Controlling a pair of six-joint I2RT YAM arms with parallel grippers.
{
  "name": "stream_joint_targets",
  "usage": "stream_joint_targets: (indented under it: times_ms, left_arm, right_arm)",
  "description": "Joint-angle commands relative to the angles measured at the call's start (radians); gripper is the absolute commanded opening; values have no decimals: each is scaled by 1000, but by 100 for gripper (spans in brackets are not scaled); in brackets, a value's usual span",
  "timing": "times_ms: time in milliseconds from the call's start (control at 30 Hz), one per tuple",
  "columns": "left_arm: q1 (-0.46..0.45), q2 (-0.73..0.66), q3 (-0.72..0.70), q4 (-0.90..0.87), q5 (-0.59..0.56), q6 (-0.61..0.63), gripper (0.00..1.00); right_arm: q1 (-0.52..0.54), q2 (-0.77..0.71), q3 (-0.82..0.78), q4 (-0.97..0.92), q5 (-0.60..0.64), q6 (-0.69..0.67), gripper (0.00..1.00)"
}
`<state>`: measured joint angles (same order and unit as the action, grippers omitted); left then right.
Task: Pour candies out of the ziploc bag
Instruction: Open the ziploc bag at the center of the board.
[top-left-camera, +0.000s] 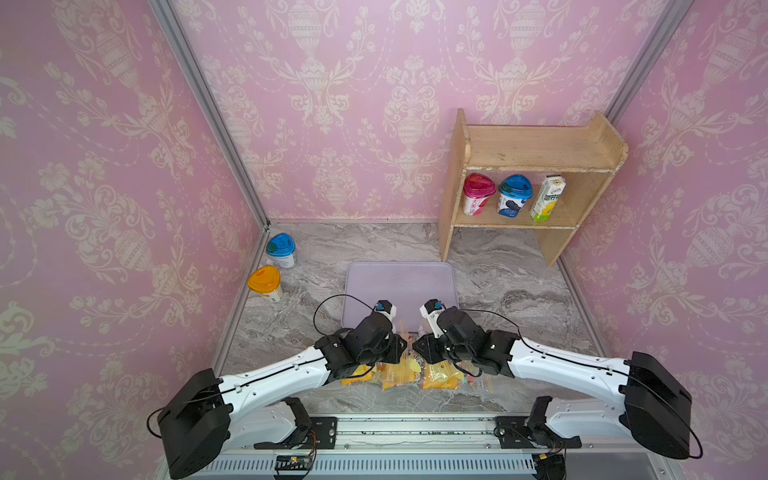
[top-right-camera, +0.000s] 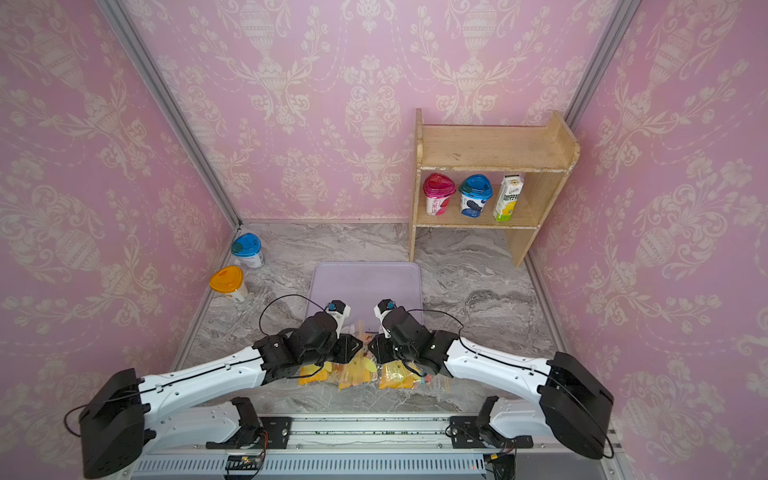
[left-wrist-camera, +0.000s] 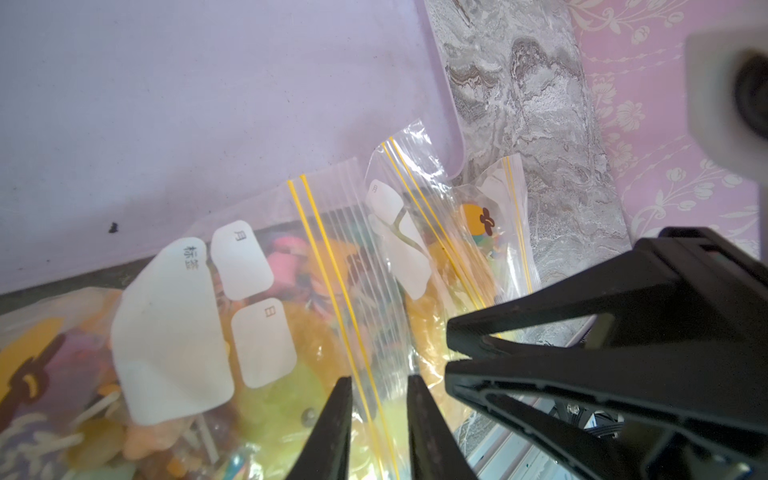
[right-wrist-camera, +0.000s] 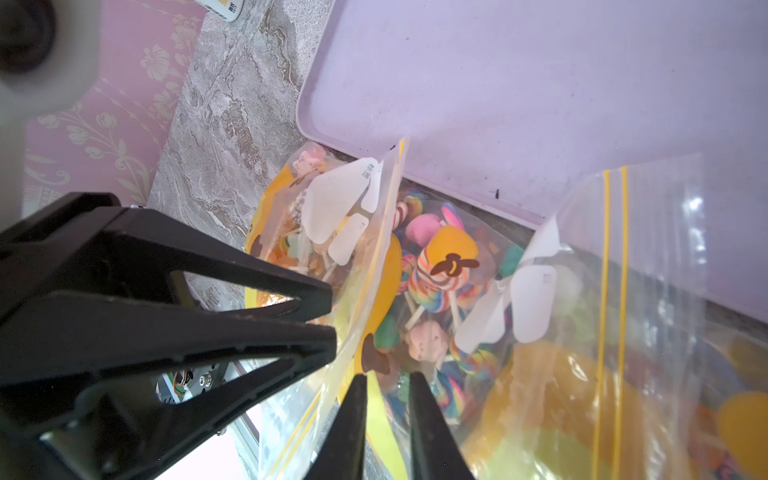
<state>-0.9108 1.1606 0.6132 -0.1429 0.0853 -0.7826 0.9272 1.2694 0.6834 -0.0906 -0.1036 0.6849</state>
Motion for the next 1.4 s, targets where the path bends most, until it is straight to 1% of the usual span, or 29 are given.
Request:
stream_joint_targets:
  times_ms: [0, 167, 333, 667, 867, 1200, 1367]
  left_arm:
    - [0, 11, 36, -6, 22, 17, 26]
    - [-7, 10, 43, -6, 24, 17, 29]
    - [-8, 10, 45, -17, 17, 22, 30]
    - [-8, 23, 10, -1, 11, 10, 25]
    - [-8, 31, 4, 12, 11, 9, 20]
    - [-8, 22, -14, 13, 4, 8, 0]
    - [-8, 16, -15, 20, 1, 6, 0]
  right_arm:
    - [-5, -30, -18, -3, 19, 12, 22]
    - [-6, -28, -18, -1, 19, 15, 22]
    - [-7, -31, -19, -1, 24, 16, 22]
    - [-6, -57, -22, -8, 26, 15, 22]
    - [-6, -48, -16, -2, 17, 15, 22]
    - [-6, -17, -2, 12, -9, 13, 23]
    - [-5, 22, 5, 36, -40, 19, 28]
